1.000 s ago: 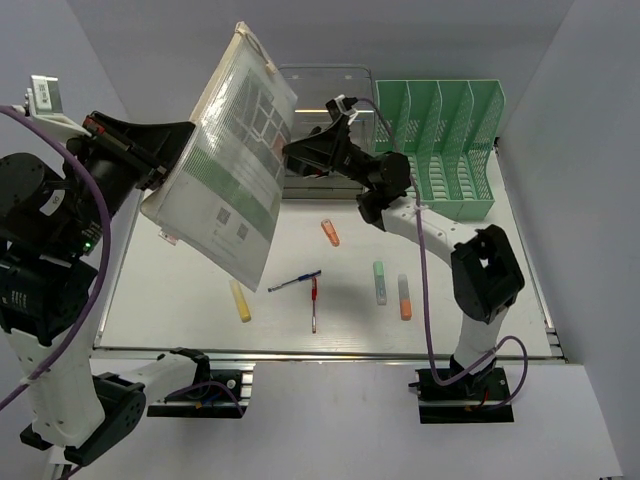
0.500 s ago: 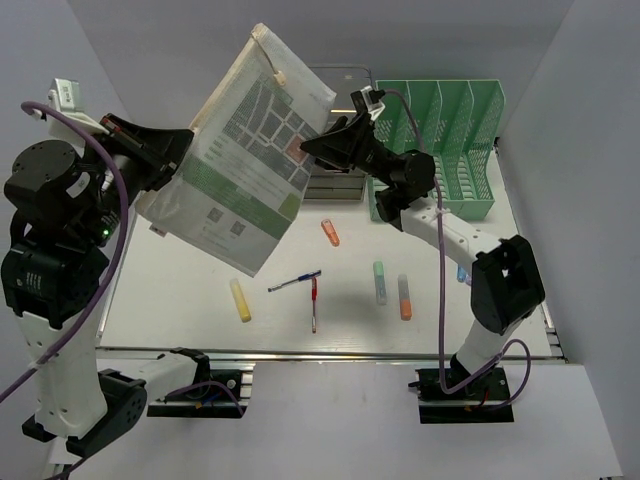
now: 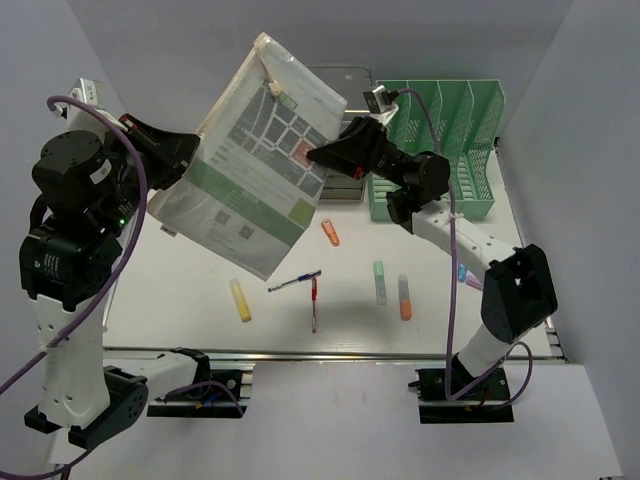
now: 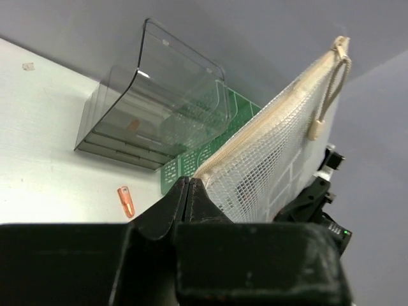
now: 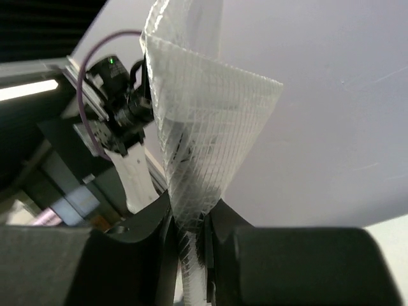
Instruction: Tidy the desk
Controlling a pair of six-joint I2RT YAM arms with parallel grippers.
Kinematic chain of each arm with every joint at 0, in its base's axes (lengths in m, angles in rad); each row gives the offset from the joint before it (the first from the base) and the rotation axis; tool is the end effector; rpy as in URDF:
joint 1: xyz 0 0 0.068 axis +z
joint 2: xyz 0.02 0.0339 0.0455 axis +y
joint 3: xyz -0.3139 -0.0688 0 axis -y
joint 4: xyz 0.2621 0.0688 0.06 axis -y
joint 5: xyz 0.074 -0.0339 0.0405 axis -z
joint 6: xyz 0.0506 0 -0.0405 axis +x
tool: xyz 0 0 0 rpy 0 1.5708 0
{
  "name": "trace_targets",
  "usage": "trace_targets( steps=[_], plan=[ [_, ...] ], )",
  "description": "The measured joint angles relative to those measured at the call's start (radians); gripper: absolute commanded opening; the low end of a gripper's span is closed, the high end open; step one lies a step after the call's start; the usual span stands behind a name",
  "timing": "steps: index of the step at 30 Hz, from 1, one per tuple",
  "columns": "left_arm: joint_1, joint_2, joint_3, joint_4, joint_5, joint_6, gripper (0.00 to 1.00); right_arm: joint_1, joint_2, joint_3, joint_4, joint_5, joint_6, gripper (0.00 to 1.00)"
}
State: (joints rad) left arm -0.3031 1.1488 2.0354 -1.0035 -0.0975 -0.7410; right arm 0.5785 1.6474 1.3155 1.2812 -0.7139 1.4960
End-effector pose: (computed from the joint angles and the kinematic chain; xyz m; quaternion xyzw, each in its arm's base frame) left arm 0.1295 -0.0353 0.6264 -0.1937 0.7215 -0.2994 0.5935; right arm 0.2973 0.2337 0.4891 -0.1714 0.4042 0.8224 0.3617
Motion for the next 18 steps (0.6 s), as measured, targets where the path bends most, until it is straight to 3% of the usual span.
trace_targets(
  steps=[2, 3, 6, 7, 12, 18],
  plan=[
    [-0.006, 0.000, -0.001, -0.015, -0.006, 0.004, 0.21, -0.009, -0.027, -0.019, -0.002, -0.030, -0.042, 0.00],
    [-0.010, 0.000, -0.001, -0.022, -0.013, 0.011, 0.45, -0.014, -0.044, -0.029, -0.005, -0.050, -0.068, 0.00],
    [-0.010, -0.002, 0.004, -0.026, -0.098, 0.034, 0.77, -0.046, -0.110, -0.056, -0.008, -0.134, -0.172, 0.00],
    [-0.006, -0.006, 0.006, -0.023, -0.129, 0.038, 0.94, -0.063, -0.141, -0.065, -0.012, -0.166, -0.224, 0.00],
    [-0.006, -0.061, 0.002, 0.002, -0.222, 0.066, 0.98, -0.151, -0.286, -0.035, -0.289, -0.245, -0.540, 0.00],
    [-0.006, -0.168, -0.097, 0.064, -0.234, 0.098, 0.98, -0.214, -0.355, 0.226, -0.951, -0.132, -1.098, 0.00]
  ],
)
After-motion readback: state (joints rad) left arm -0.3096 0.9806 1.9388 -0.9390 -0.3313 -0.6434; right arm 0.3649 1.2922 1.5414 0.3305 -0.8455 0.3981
